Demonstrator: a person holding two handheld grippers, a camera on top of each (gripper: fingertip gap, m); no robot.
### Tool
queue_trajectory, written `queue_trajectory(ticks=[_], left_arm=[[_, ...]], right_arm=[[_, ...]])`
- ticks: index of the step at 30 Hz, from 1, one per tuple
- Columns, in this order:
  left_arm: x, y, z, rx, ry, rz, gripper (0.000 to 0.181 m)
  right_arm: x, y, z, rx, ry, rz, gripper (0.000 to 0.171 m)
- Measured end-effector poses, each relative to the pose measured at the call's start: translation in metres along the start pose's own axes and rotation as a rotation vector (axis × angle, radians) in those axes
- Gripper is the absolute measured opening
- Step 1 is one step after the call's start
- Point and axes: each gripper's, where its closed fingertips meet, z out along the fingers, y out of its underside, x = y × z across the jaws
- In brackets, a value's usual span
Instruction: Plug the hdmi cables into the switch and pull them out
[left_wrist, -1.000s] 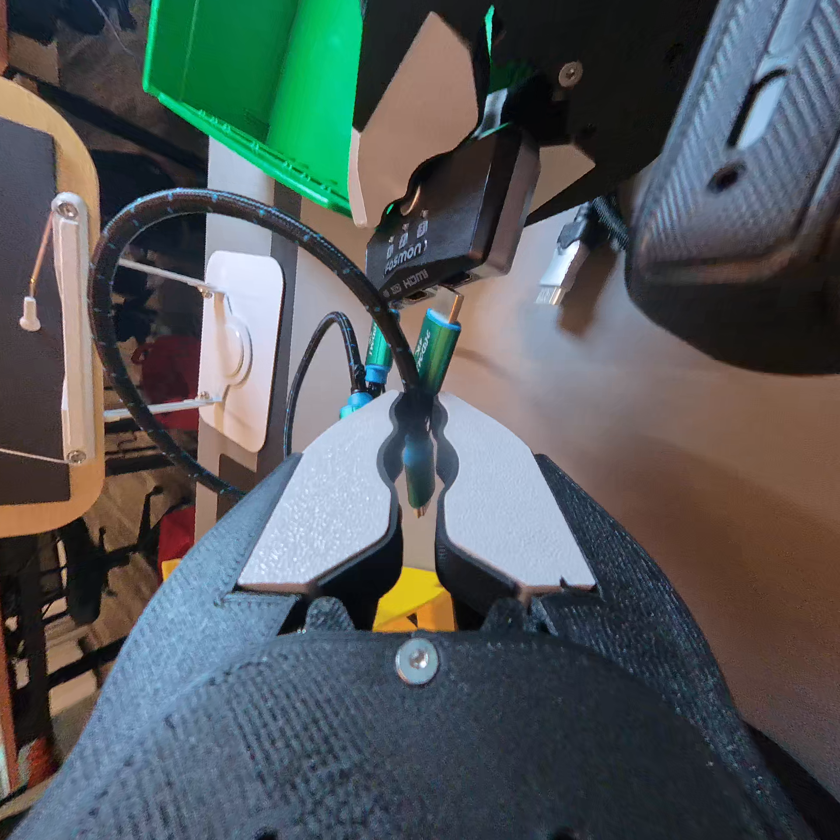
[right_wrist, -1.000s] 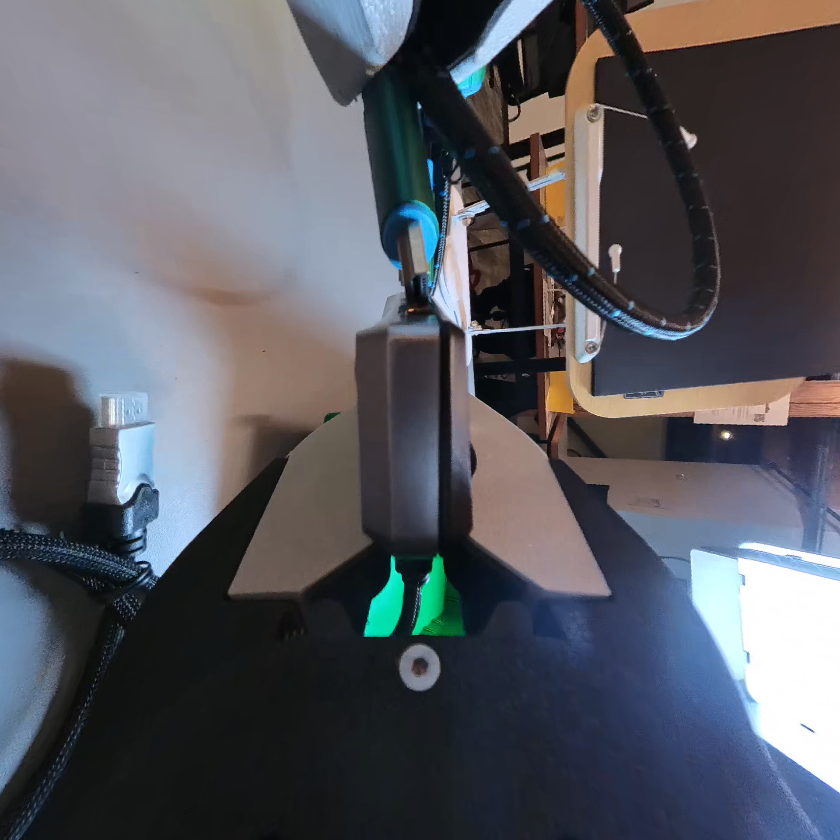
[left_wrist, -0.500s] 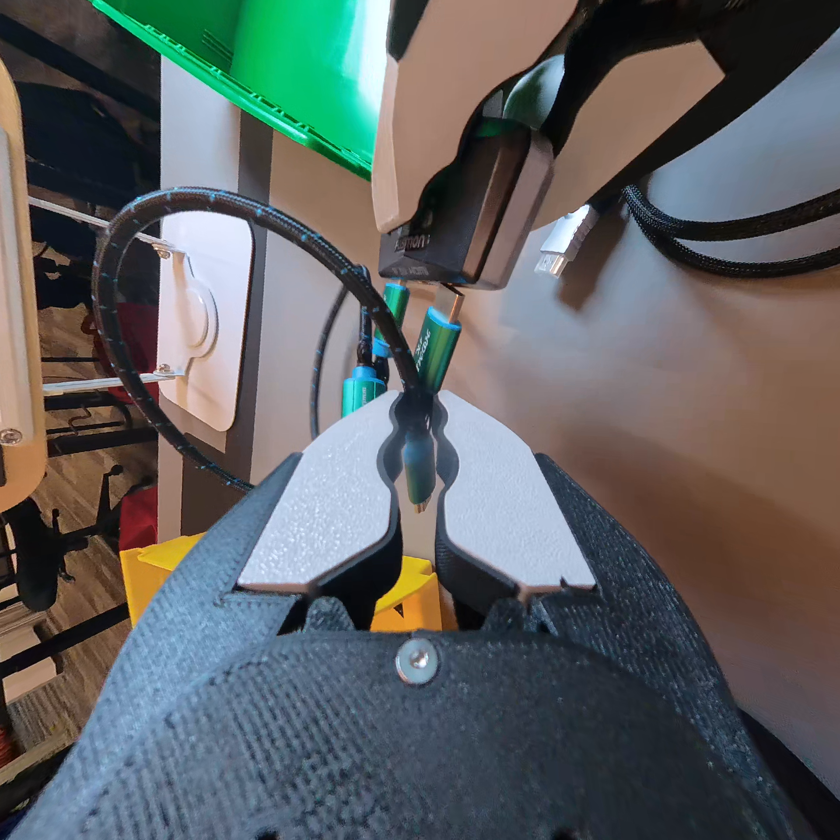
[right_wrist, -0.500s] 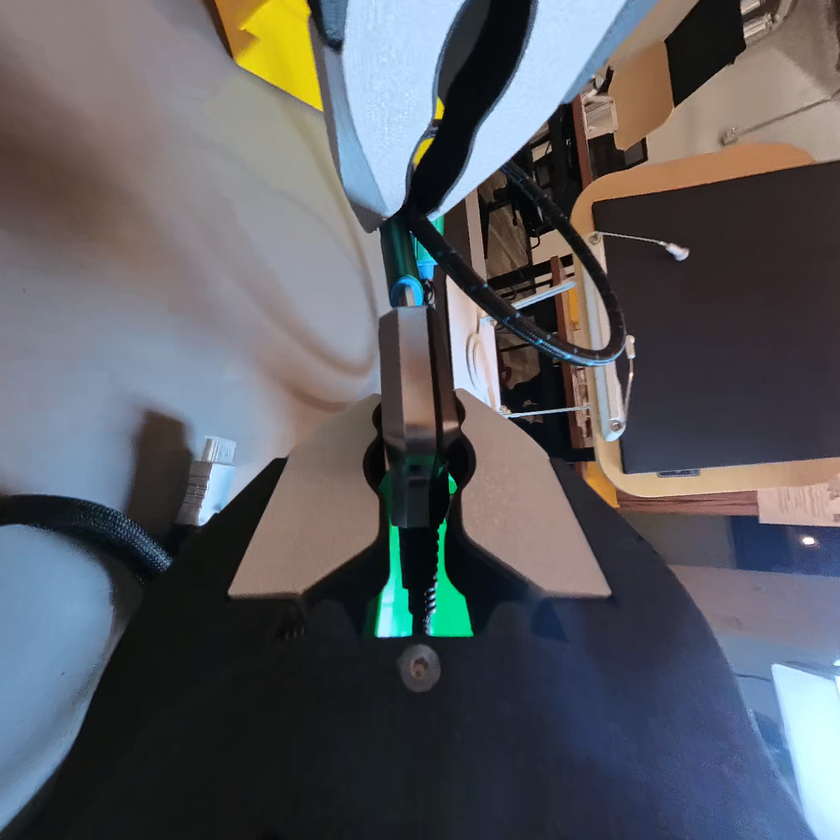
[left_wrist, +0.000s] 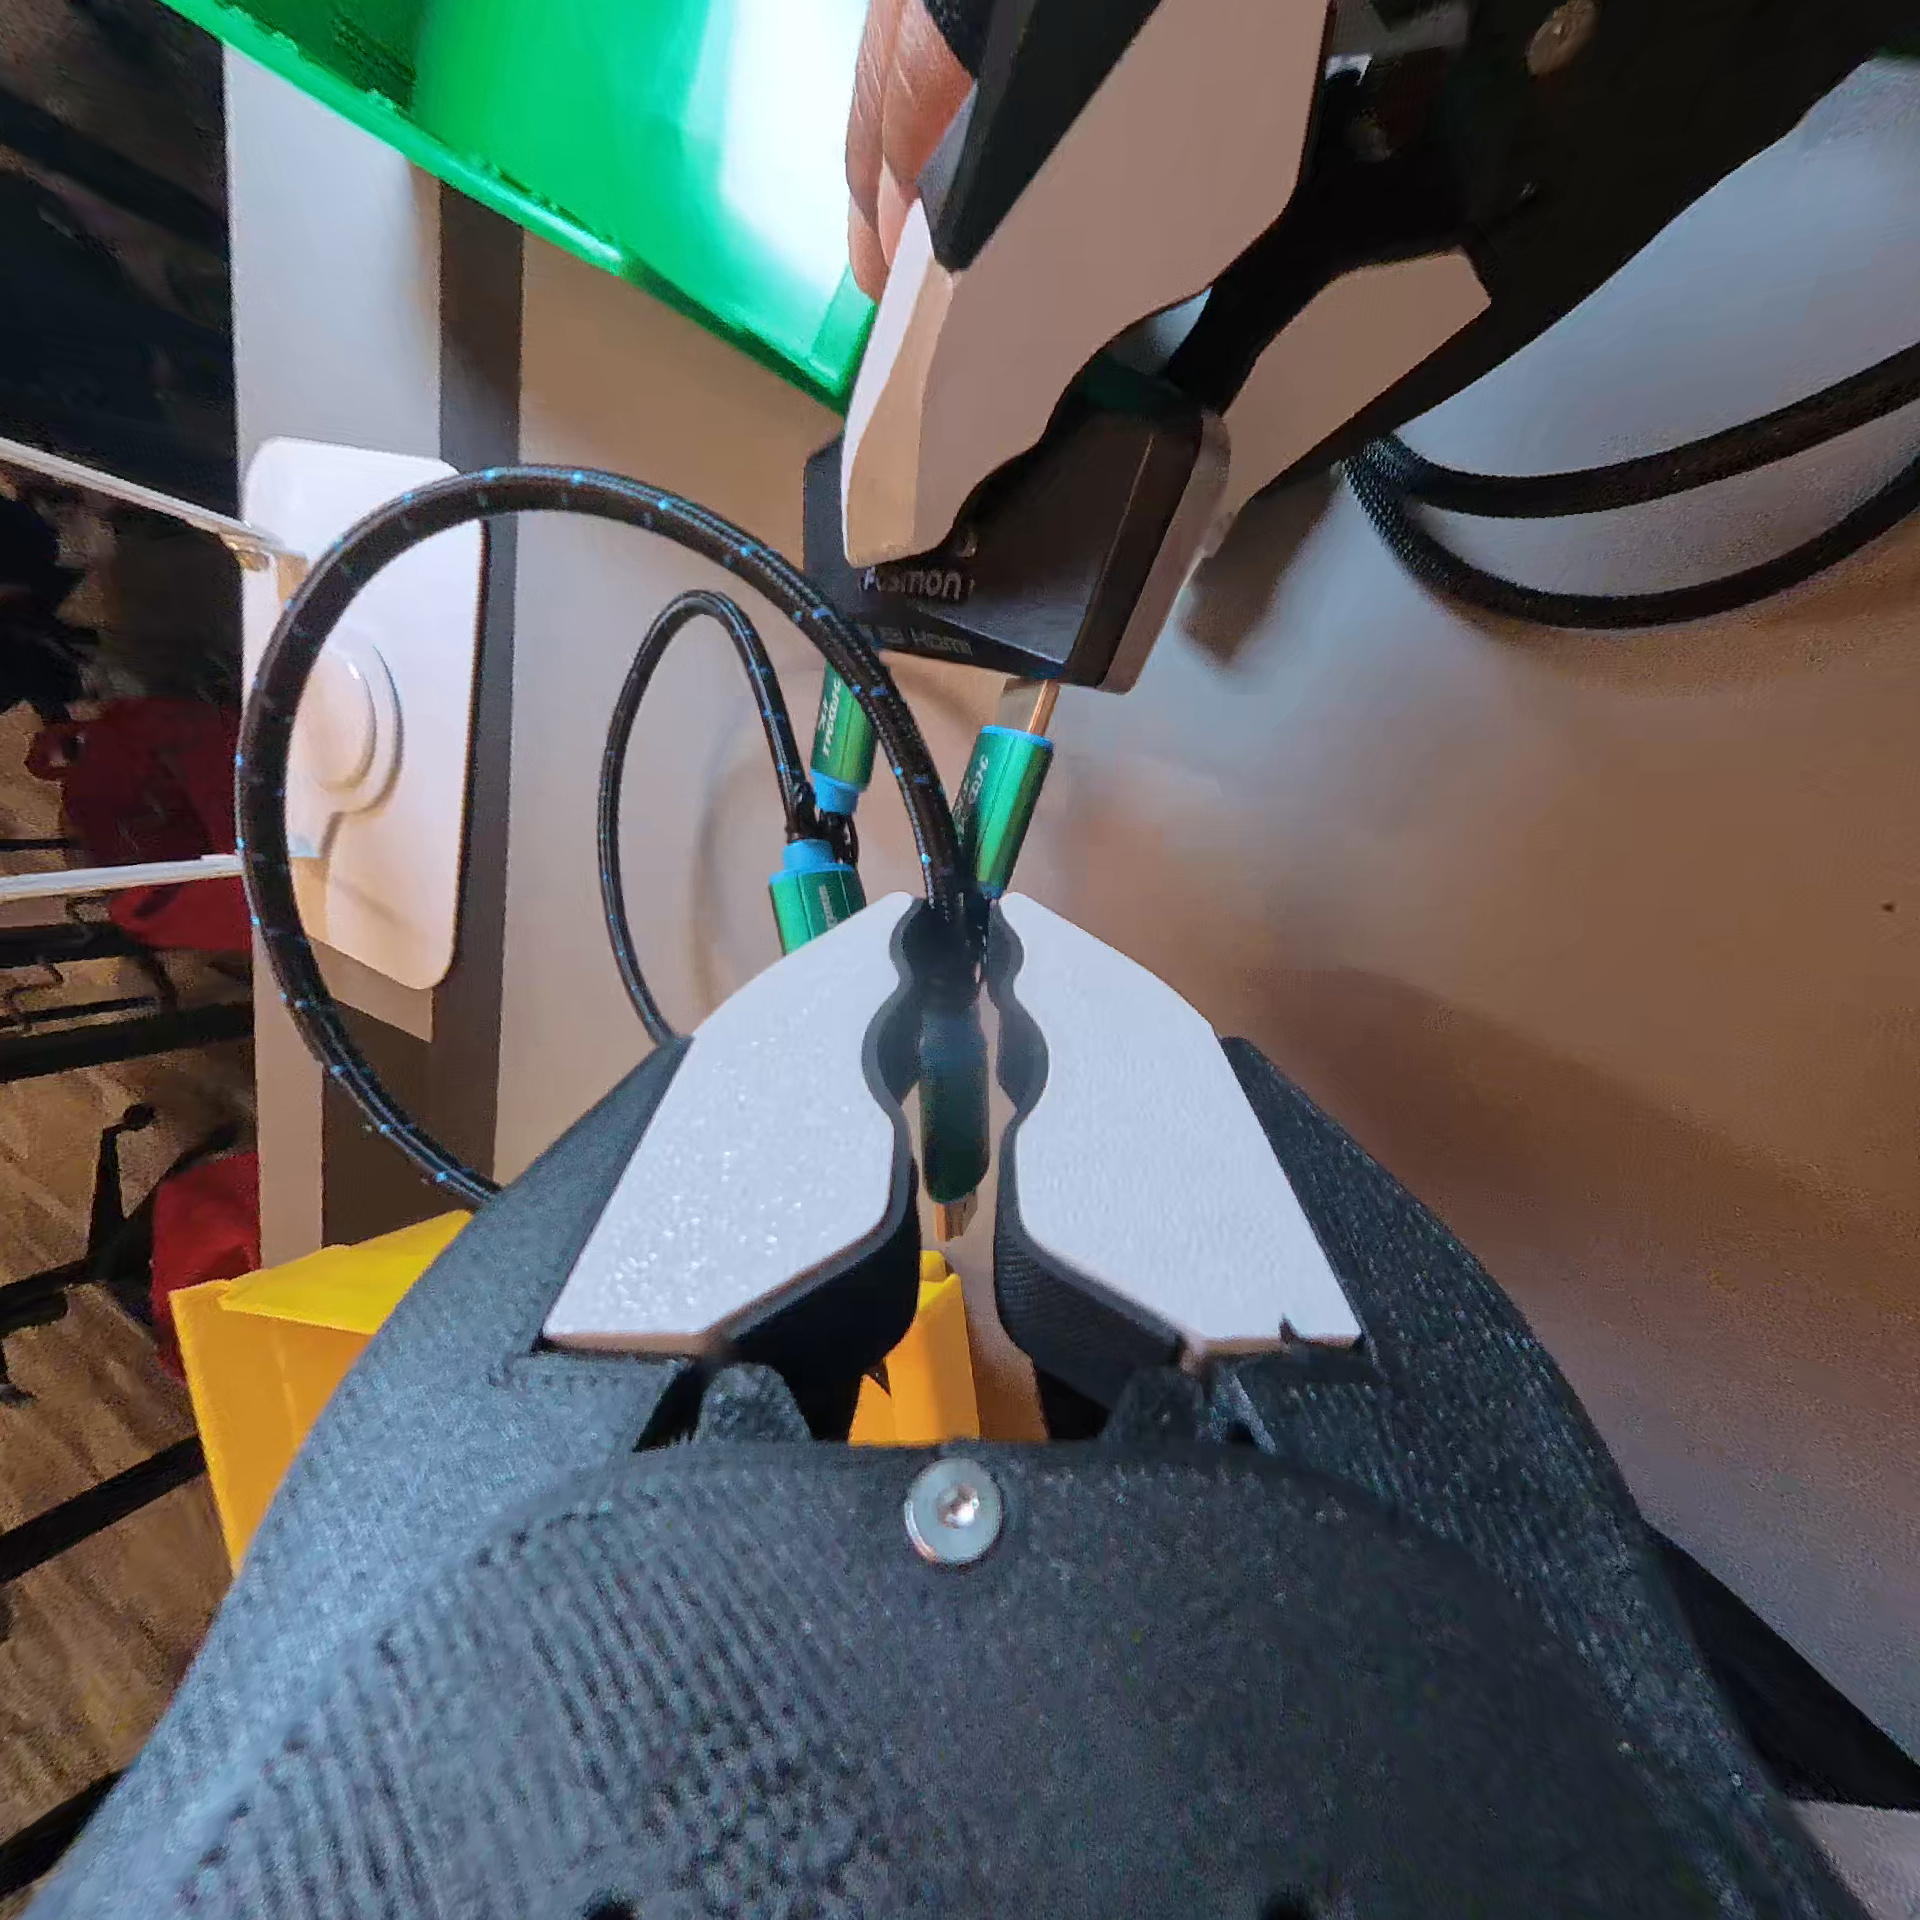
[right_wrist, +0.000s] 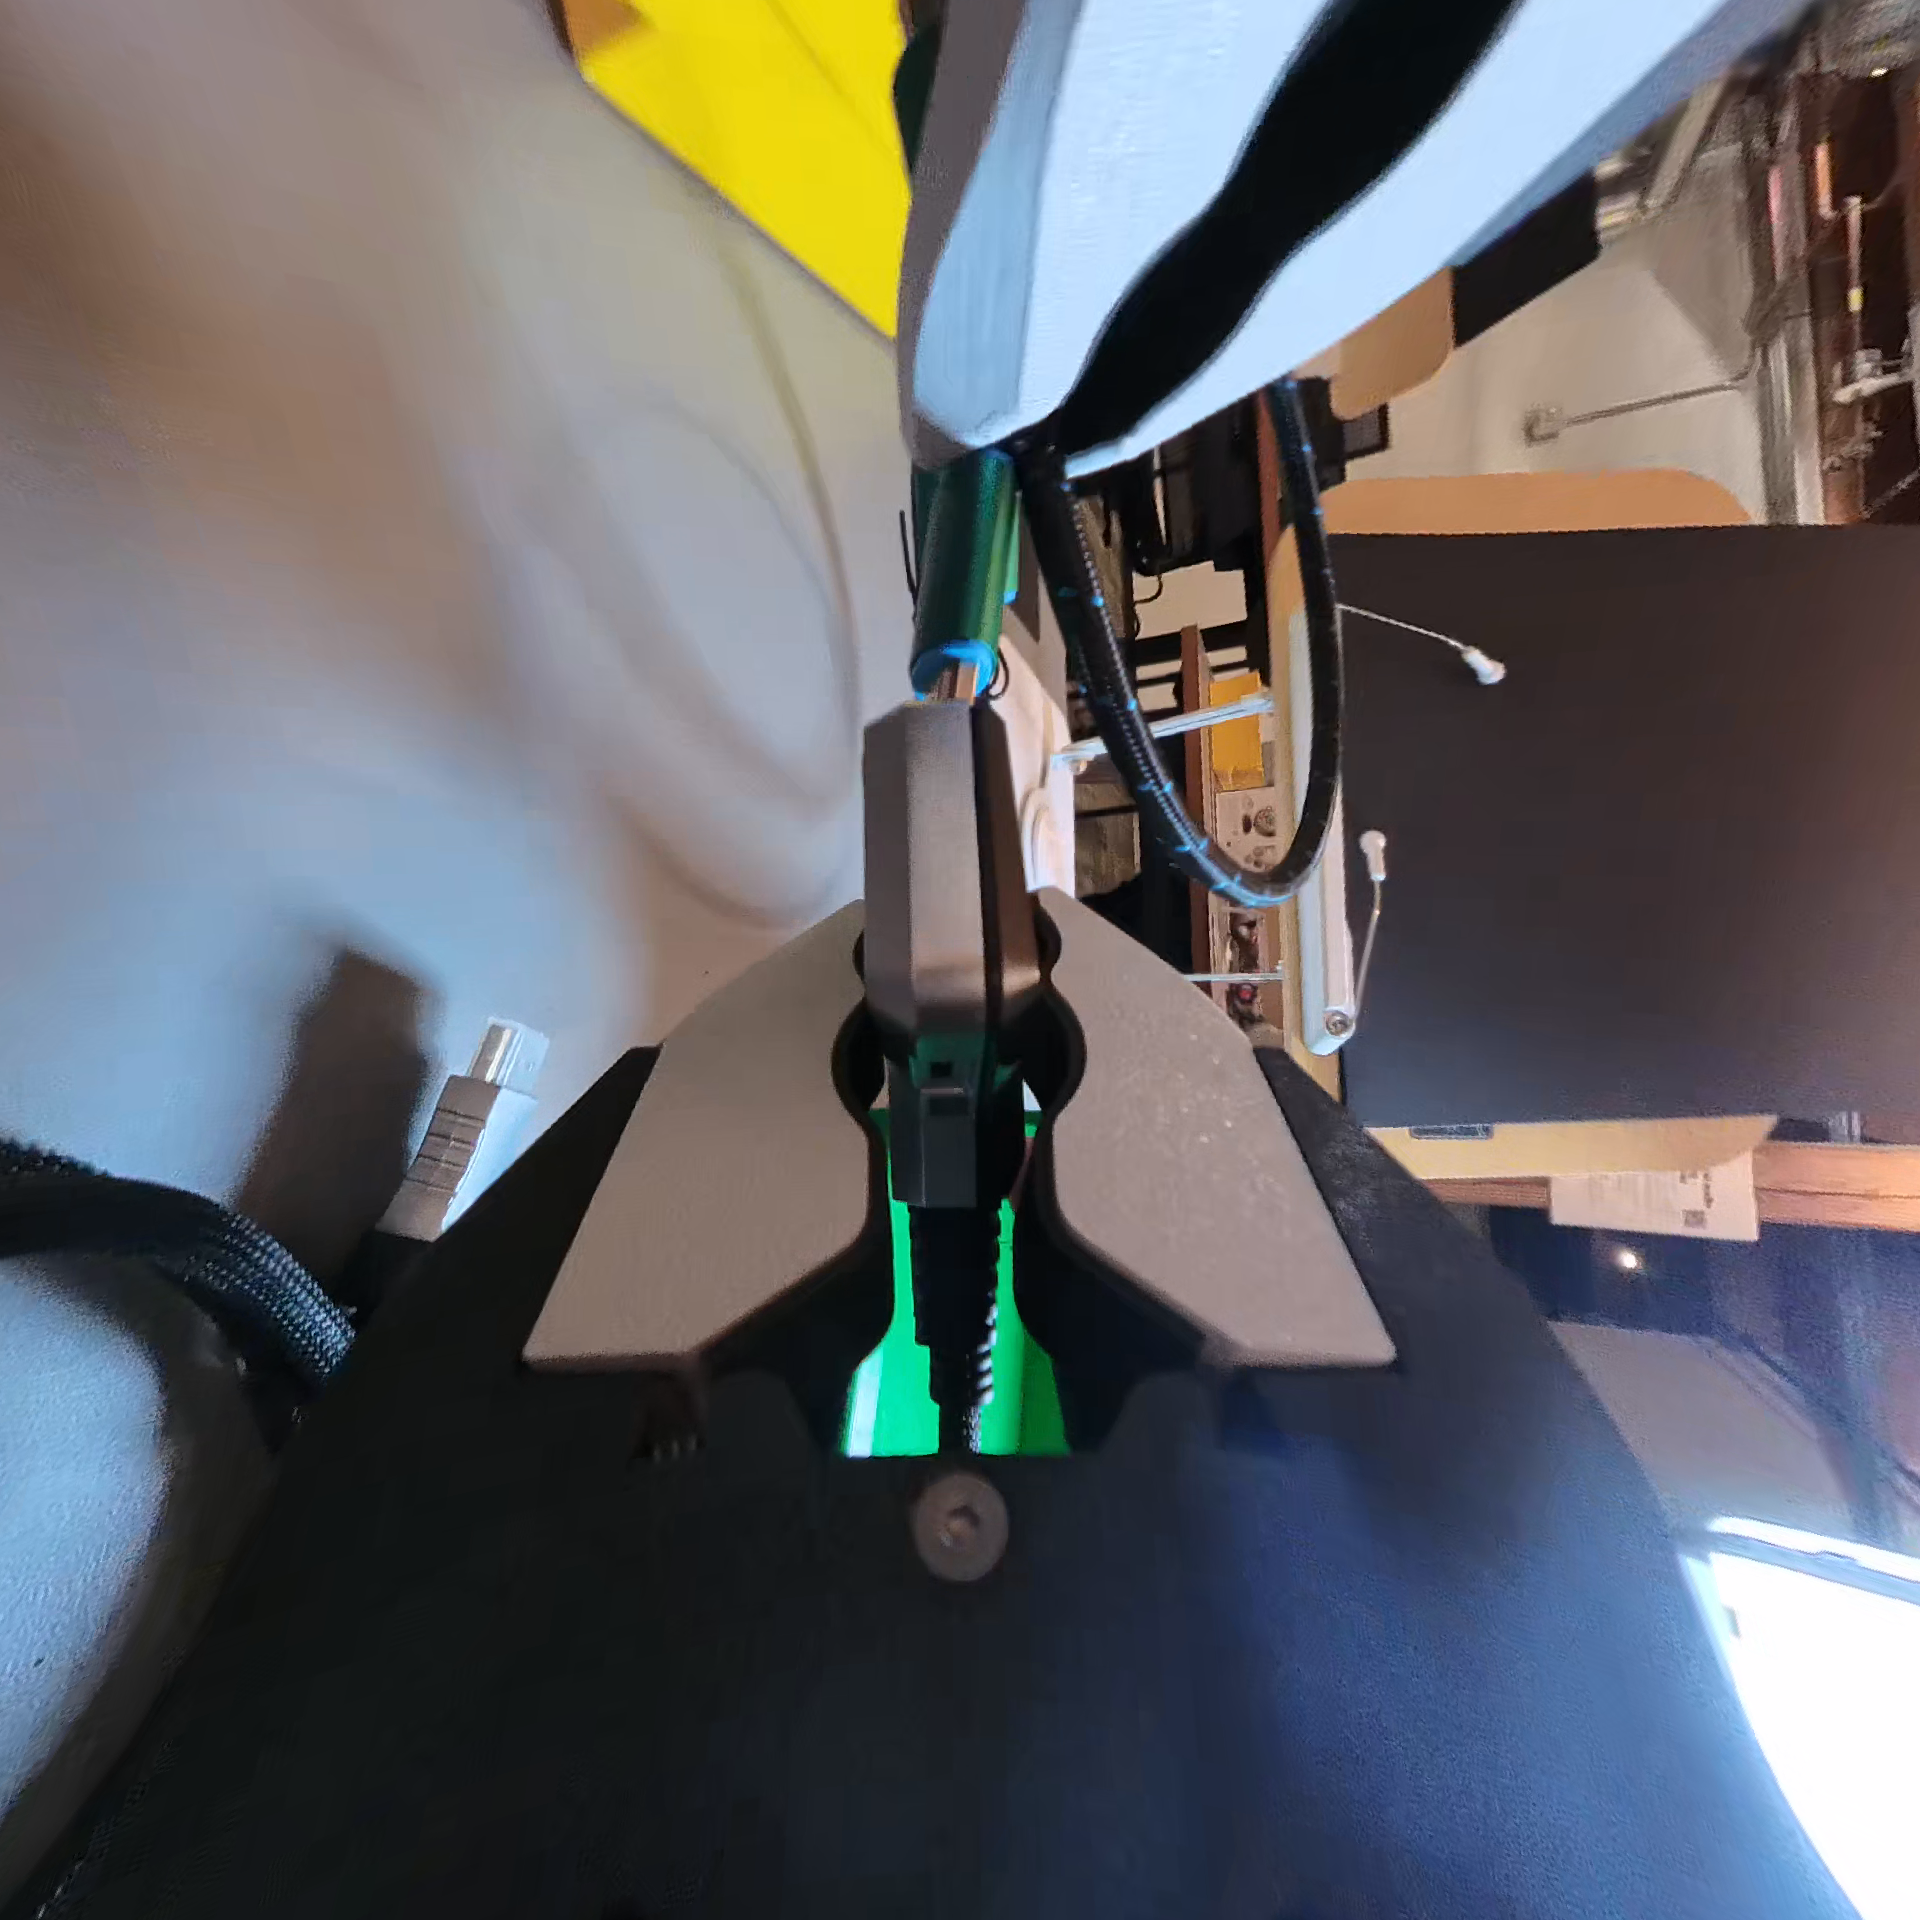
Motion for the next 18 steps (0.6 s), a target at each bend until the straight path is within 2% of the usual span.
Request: queue_trajectory(ticks=[7,18], left_arm=[[-0.01,-0.018,-0.012,0.071,-0.107,0.016,0.011],[-0.015,-0.016,-0.011,-0.002,-0.2,0.047,0.01]], right_arm=[[0.015,0.002,-0.007,0.091,0.033,0.169,0.022],[0.018,0.002,-0.007,0.085,0.06,0.165,0.022]])
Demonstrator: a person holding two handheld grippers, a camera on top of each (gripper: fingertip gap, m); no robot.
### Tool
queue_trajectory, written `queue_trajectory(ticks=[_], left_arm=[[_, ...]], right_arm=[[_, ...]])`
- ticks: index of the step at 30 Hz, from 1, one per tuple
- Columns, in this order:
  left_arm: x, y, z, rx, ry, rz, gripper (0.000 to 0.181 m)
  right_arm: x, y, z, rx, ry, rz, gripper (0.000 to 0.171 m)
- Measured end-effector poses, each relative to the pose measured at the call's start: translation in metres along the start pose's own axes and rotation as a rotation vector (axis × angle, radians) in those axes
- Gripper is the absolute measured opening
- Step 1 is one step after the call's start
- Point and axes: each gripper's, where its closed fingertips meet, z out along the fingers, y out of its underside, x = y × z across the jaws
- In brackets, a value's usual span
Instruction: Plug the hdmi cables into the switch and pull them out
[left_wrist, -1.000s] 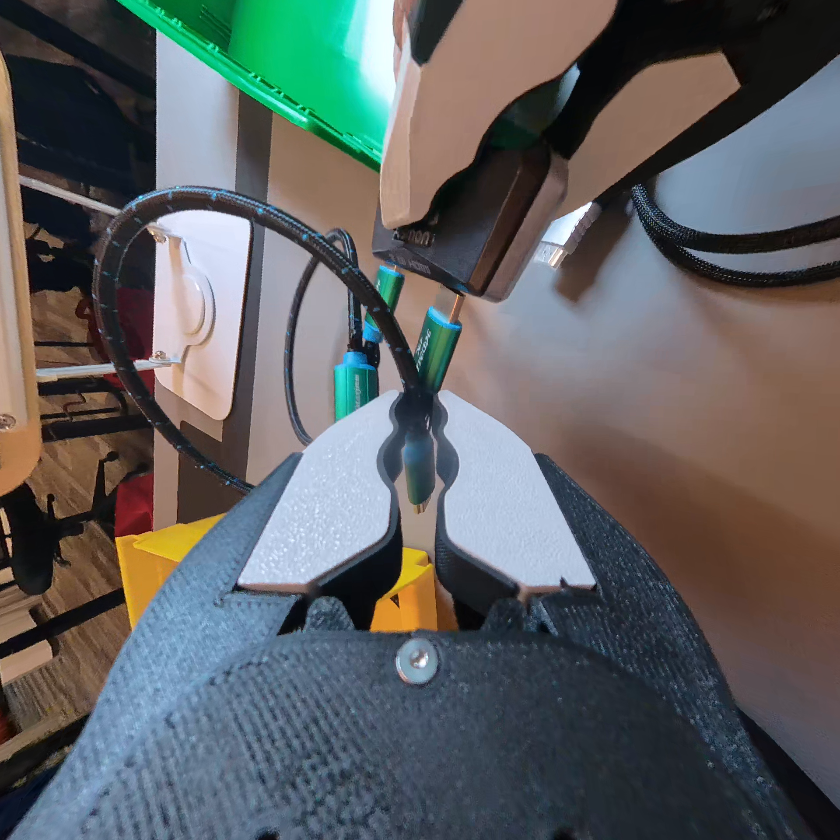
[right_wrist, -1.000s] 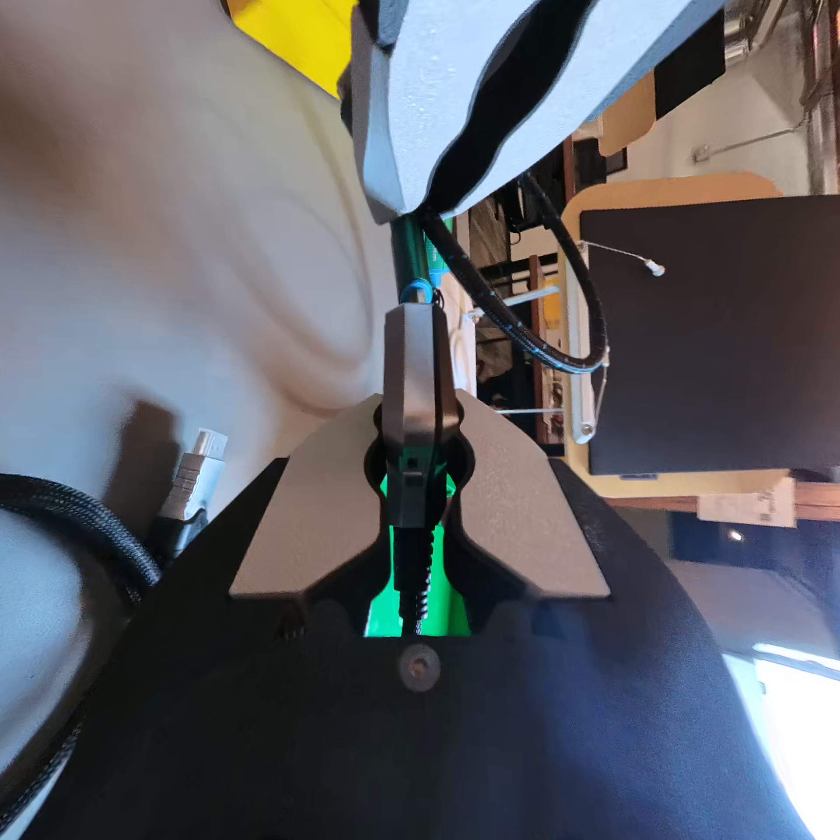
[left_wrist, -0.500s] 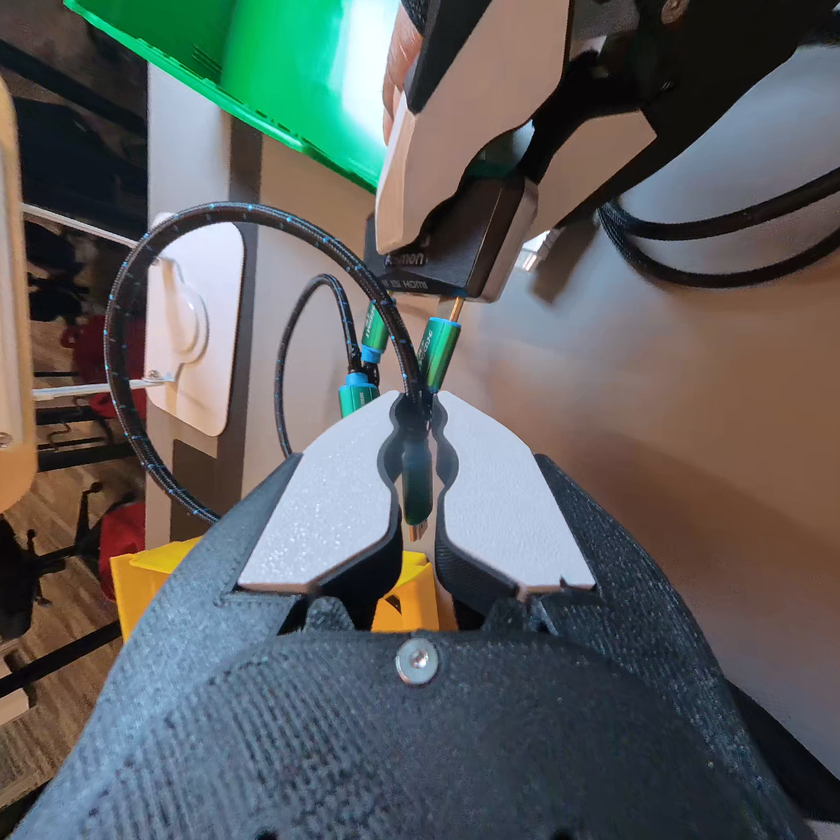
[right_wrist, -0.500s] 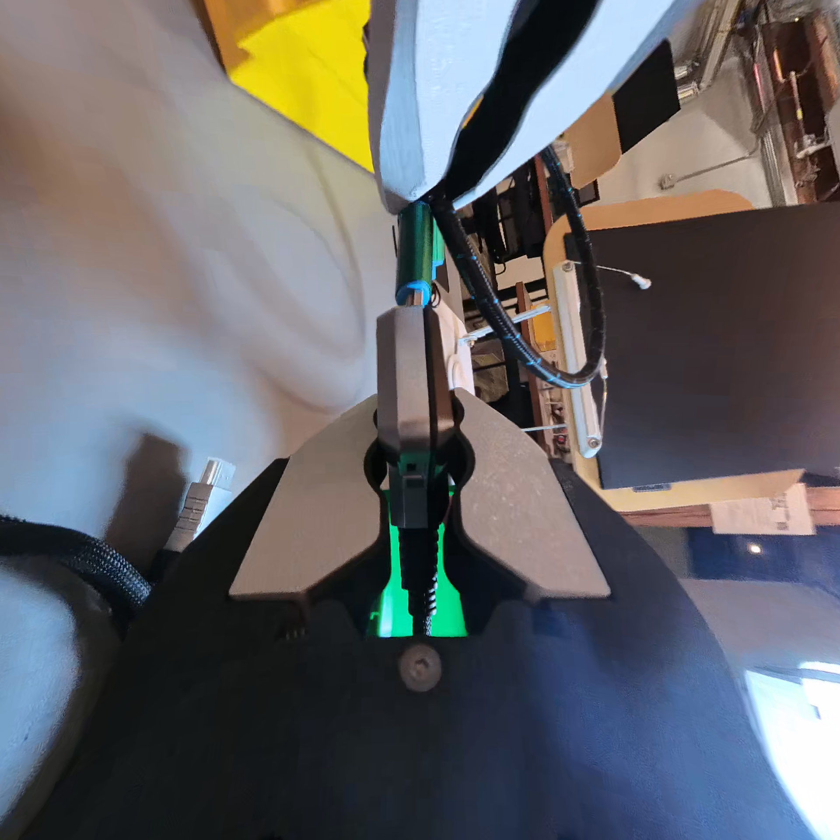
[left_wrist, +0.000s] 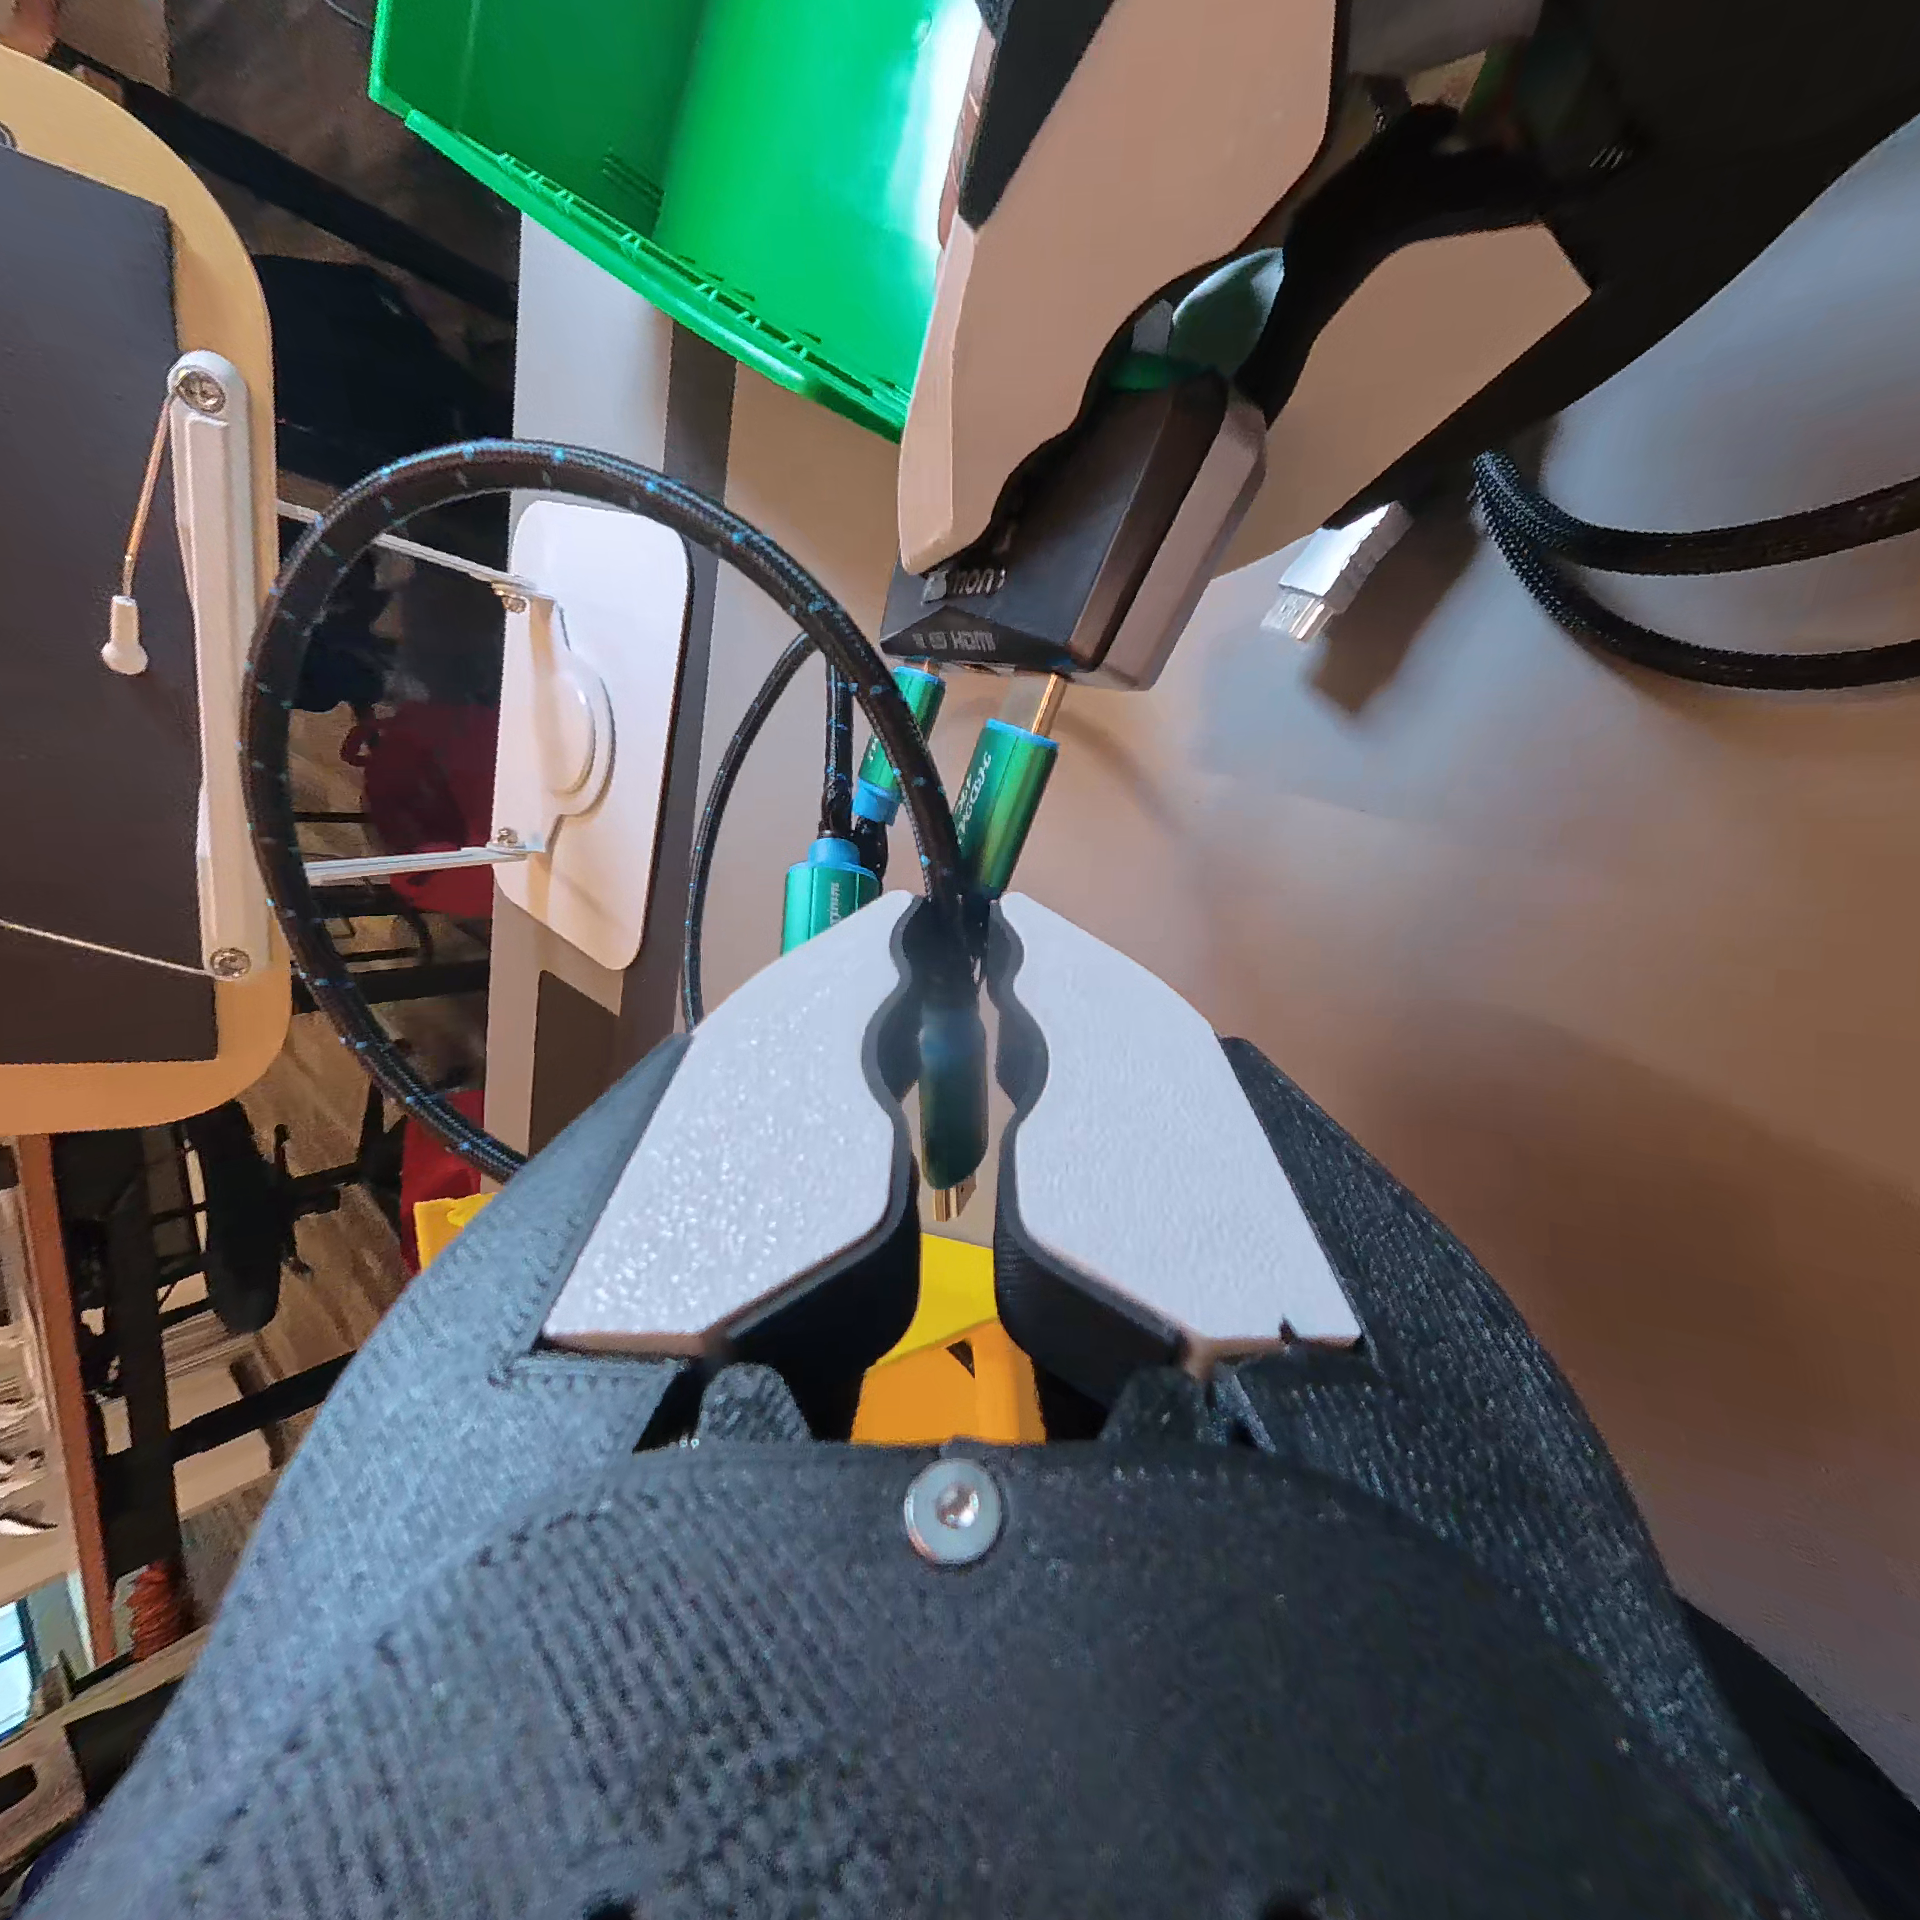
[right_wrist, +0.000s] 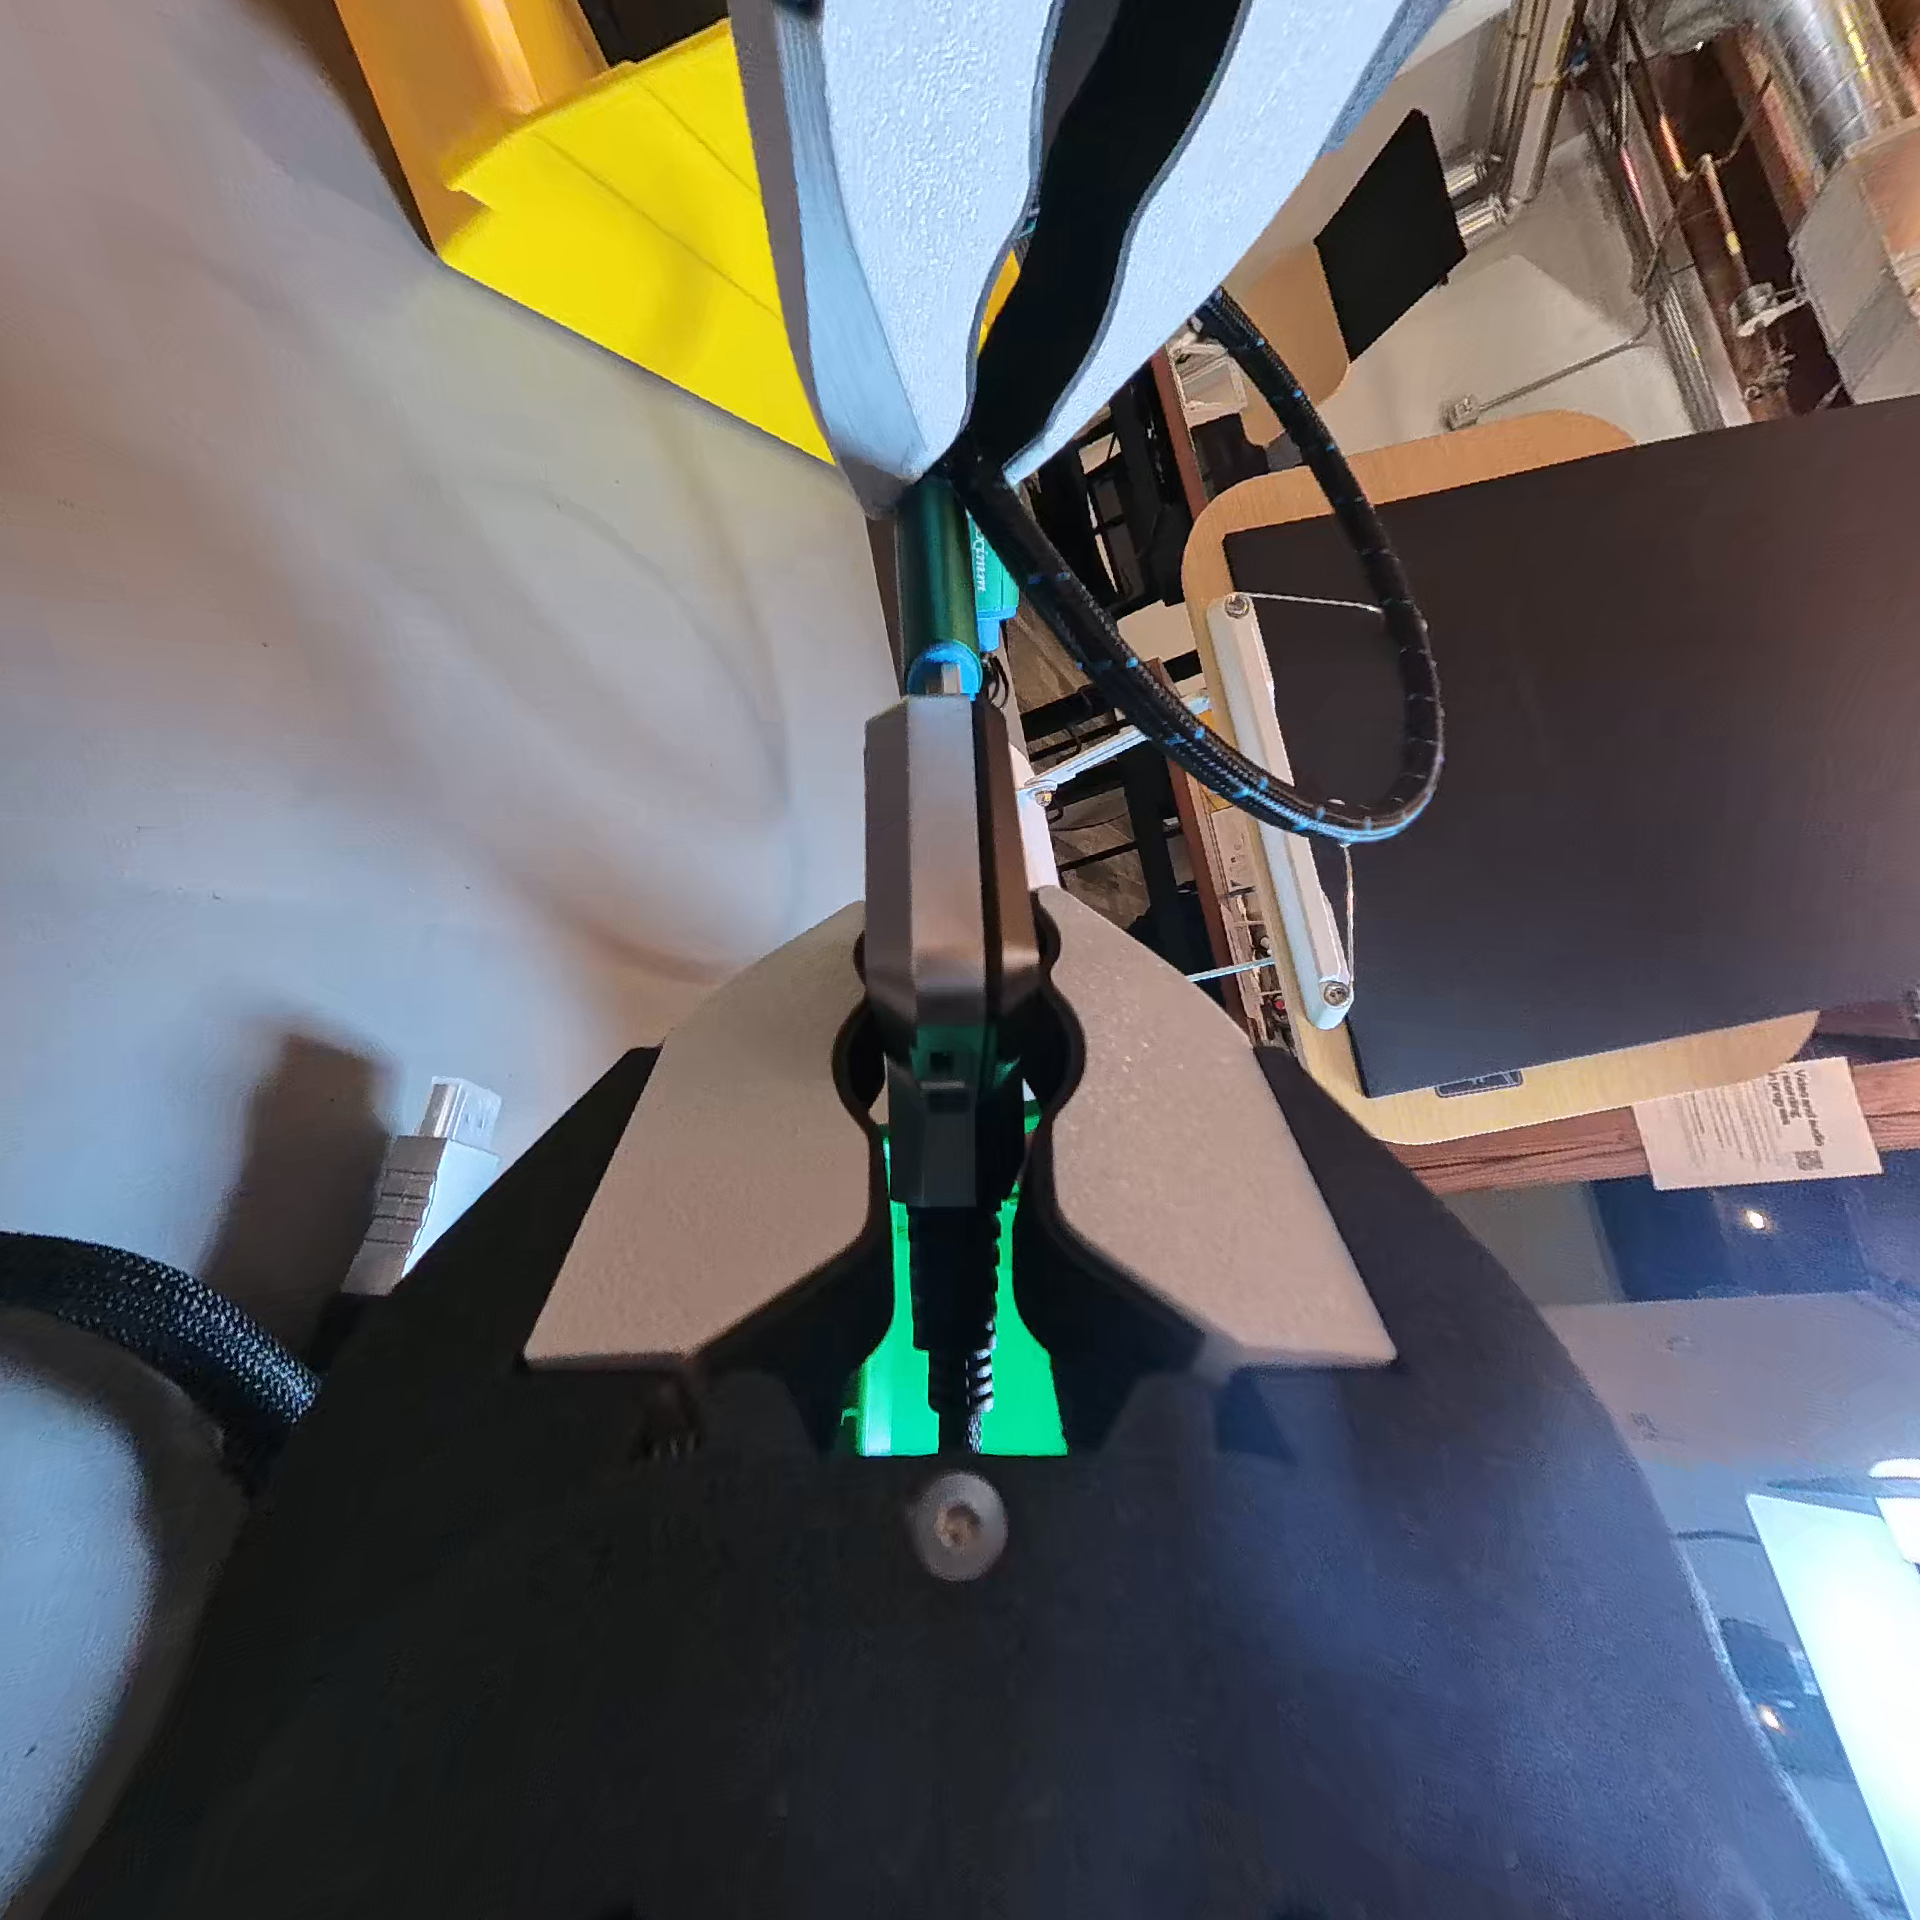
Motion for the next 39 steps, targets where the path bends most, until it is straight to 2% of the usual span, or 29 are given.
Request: queue_trajectory(ticks=[7,13,17,22,28,33,36,39], left_arm=[[0.005,-0.001,-0.001,0.042,0.043,0.063,0.01],[0.004,0.001,0.005,-0.014,0.001,0.061,0.01],[-0.003,-0.001,0.004,0.001,-0.045,0.08,0.011],[-0.004,-0.011,-0.004,0.096,-0.014,0.024,0.011],[-0.005,-0.015,-0.004,0.083,-0.071,0.082,0.011],[-0.004,-0.019,-0.003,0.146,-0.026,0.07,0.01],[0.004,-0.014,0.006,0.088,-0.006,0.121,0.009],[0.005,-0.014,0.009,0.111,0.016,0.091,0.01]], right_arm=[[-0.004,0.001,0.0,-0.003,-0.026,-0.001,0.022],[-0.007,0.005,0.001,-0.025,-0.029,-0.036,0.022],[-0.003,0.002,-0.001,0.006,-0.019,-0.01,0.022],[0.006,0.001,-0.003,0.022,0.021,0.037,0.022],[0.008,0.002,-0.003,0.006,0.035,0.025,0.022],[0.005,0.001,-0.004,-0.017,0.009,0.033,0.021],[-0.004,0.006,0.0,-0.058,-0.018,-0.007,0.021],[-0.003,0.009,0.0,-0.079,-0.018,-0.005,0.021]])
